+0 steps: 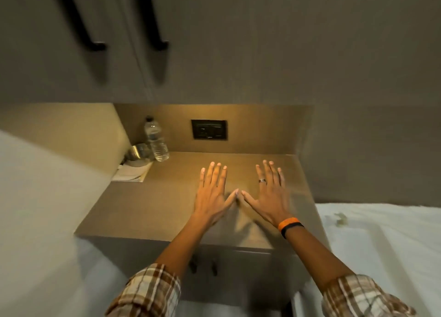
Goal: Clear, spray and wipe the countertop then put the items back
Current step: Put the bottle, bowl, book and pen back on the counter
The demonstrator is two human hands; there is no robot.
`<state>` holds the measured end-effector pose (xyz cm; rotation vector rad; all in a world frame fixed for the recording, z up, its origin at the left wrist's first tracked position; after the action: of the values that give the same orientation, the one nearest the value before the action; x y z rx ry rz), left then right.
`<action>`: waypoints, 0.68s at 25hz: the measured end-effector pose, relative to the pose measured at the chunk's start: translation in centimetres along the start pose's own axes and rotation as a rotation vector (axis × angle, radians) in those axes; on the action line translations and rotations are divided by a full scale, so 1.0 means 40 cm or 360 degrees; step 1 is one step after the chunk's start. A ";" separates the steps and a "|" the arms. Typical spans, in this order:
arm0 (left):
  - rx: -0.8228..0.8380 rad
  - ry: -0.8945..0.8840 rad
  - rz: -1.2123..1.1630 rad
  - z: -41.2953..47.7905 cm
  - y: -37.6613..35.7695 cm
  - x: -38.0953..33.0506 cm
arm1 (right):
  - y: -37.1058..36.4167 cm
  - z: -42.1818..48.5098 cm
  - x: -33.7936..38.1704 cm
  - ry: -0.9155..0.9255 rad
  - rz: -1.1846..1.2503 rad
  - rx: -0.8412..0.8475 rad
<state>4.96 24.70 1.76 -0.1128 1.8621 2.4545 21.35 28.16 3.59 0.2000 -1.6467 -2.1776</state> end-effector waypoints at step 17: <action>0.0045 0.0757 -0.1109 0.282 0.034 0.926 | -0.326 0.625 0.767 -0.0243 0.1023 0.0581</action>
<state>-32.29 35.29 2.63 -1.2038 1.5915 2.0017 -18.24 41.16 2.46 -0.3601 -1.8542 -1.4384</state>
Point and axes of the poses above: each hand's wrist, its own z-axis towards the middle knuckle, its own y-axis out of the back of the hand, x = y × z, the point moved 10 cm from there along z, towards the middle knuckle
